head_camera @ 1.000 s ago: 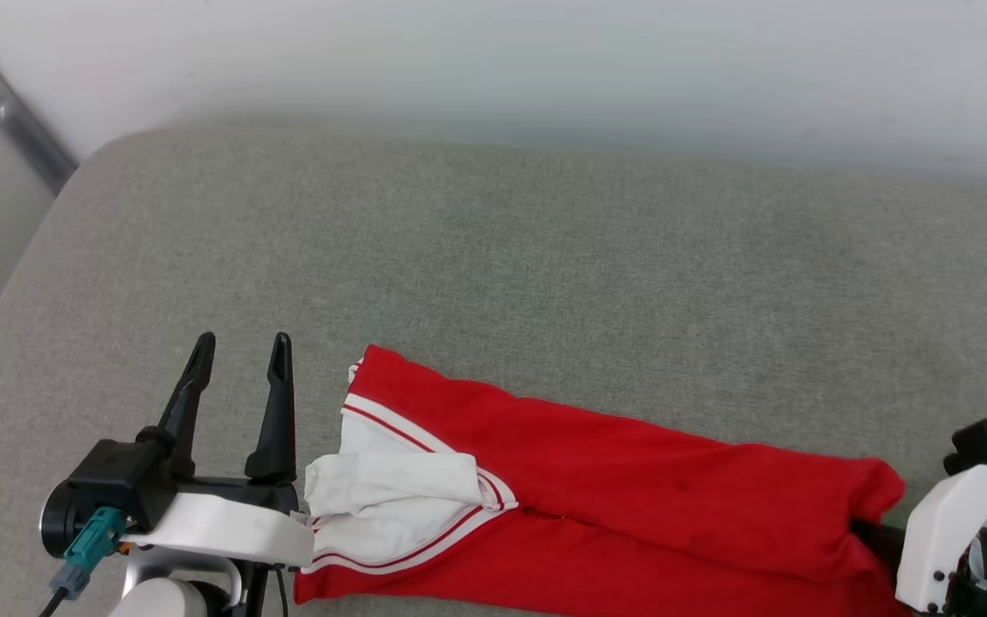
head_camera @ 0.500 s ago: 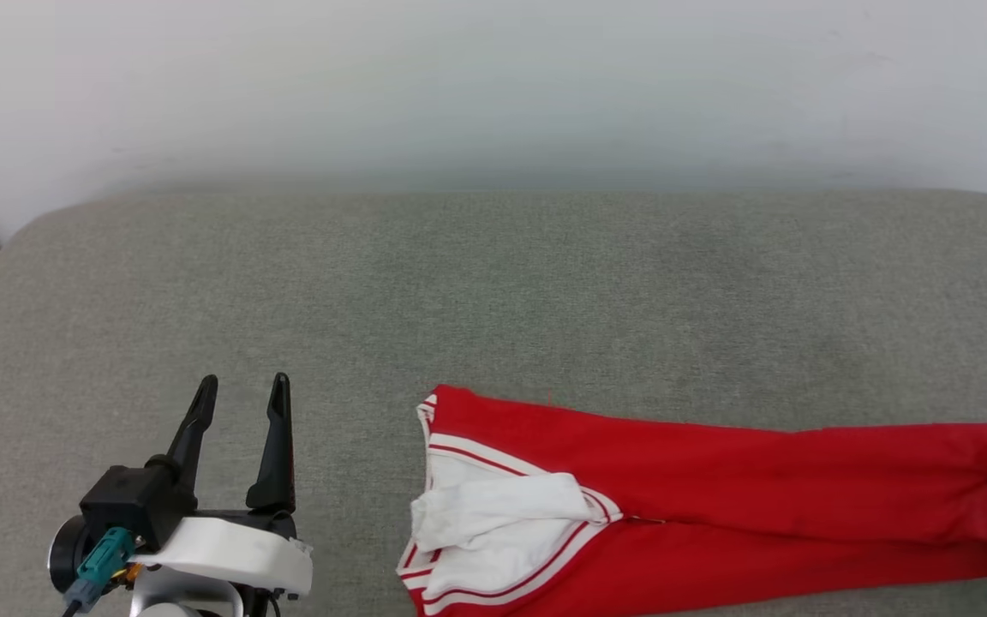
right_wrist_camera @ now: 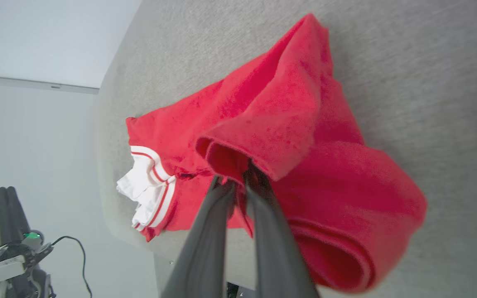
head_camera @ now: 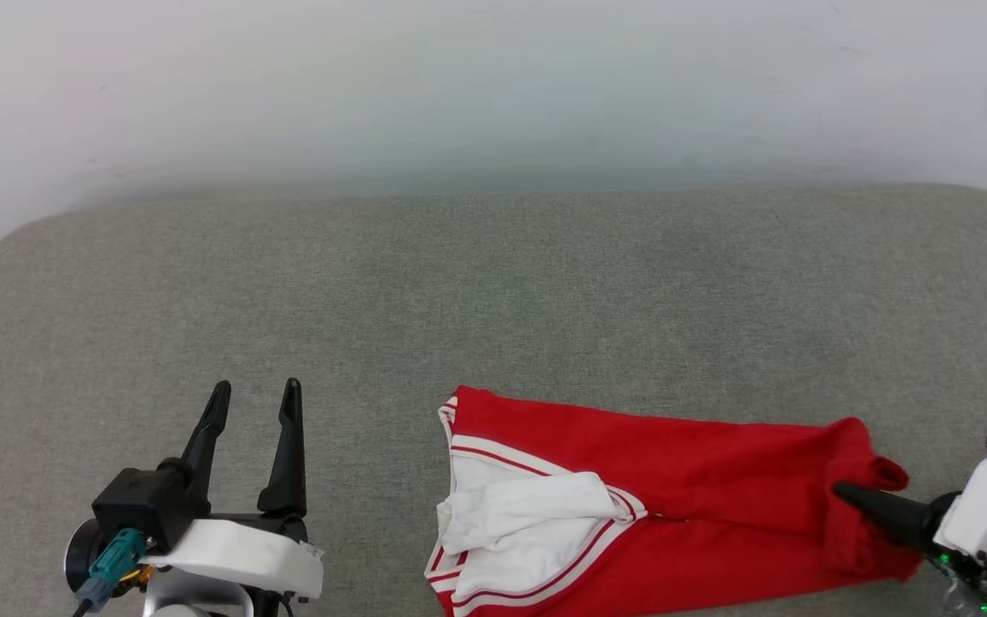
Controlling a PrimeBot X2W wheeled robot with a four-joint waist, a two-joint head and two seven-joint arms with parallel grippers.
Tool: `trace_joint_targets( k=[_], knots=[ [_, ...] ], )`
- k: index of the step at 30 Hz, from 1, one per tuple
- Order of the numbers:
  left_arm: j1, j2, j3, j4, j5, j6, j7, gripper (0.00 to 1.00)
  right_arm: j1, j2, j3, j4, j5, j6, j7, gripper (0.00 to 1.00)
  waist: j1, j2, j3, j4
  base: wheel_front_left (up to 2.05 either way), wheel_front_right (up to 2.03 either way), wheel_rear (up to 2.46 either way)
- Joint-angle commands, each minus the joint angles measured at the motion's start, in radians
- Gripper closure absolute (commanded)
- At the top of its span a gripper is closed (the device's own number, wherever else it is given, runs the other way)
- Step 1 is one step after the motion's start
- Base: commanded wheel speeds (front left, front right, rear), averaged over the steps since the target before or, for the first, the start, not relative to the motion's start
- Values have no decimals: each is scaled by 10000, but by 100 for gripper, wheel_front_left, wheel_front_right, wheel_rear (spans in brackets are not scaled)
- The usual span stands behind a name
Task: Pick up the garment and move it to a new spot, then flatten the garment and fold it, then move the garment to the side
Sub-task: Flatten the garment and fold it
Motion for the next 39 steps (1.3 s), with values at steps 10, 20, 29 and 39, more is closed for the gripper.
trace_joint_targets(
  k=[10, 20, 29, 39],
  knots=[
    [-389, 79, -185, 27, 55, -137, 145, 0, -65, 1412, 990, -300, 2157, -4, 1139, 100, -1, 0, -70, 508, 0, 0, 0],
    [-819, 5, -345, 194, 114, -235, 191, 0, -949, 1405, 5075, 717, 3733, -4, -1594, 100, -1, 0, 293, 979, 0, 0, 0],
    [-1115, -214, -357, 475, 142, -371, 80, 0, -2133, 1401, 7133, 2028, 3858, -2, -3594, 0, -1, 0, 753, 1131, 0, 0, 0],
    [-1098, -285, -212, 776, 129, -518, 2, 0, -2809, 1053, 8401, 1548, 2982, -2, -4376, 0, -1, 0, 709, 889, 0, 0, 0]
  ],
)
